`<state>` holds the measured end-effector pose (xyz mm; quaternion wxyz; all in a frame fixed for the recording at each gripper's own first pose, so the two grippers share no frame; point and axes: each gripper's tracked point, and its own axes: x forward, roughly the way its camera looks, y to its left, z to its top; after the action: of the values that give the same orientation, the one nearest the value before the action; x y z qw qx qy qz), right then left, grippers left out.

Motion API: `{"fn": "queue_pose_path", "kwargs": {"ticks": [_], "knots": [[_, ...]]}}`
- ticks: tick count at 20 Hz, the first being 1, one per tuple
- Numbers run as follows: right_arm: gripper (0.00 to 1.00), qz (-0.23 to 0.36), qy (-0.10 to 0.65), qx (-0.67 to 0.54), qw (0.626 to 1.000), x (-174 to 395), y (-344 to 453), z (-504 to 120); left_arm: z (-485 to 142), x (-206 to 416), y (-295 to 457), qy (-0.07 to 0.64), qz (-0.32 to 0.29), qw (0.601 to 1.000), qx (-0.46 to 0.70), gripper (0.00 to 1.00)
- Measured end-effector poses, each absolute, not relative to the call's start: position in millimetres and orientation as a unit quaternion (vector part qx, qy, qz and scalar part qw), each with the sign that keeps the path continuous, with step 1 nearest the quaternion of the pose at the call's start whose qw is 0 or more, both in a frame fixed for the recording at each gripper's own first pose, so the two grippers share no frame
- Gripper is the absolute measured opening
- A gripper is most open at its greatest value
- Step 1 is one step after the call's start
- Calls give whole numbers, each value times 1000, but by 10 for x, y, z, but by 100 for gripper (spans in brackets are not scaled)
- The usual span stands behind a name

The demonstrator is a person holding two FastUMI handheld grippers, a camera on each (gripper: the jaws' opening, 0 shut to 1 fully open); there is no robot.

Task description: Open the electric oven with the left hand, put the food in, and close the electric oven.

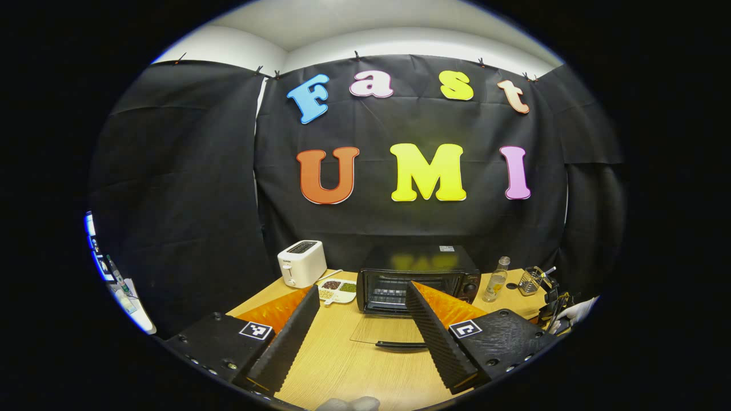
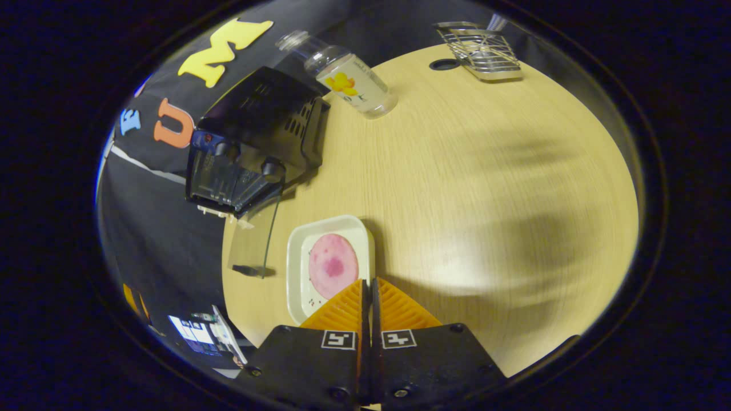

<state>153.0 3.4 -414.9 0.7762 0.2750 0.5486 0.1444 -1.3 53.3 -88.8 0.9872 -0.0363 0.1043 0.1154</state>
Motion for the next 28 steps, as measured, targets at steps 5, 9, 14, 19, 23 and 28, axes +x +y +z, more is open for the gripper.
{"fn": "queue_pose_path", "kwargs": {"ticks": [5, 9, 14, 19, 23, 28], "knots": [[4, 131, 514, 331, 780, 1480, -14, -3926, -831, 19, 486, 101, 98, 989, -39, 96], [4, 111, 476, 367, 791, 1479, 13, -3599, -839, 18, 458, 103, 87, 990, -34, 96], [0, 110, 419, 405, 805, 1437, 373, -3090, -823, 4, 482, 108, 79, 991, -21, 96], [4, 102, 376, 453, 802, 1304, 1102, -2934, -821, -5, 586, 115, 77, 990, -6, 96], [0, 32, 344, 473, 810, 1385, 1619, -3138, -904, -72, 768, 132, 78, 988, -5, 96], [4, 15, 326, 516, 792, 1482, 2333, -3440, -991, -135, 1133, 134, 123, 983, 19, 96]]}}
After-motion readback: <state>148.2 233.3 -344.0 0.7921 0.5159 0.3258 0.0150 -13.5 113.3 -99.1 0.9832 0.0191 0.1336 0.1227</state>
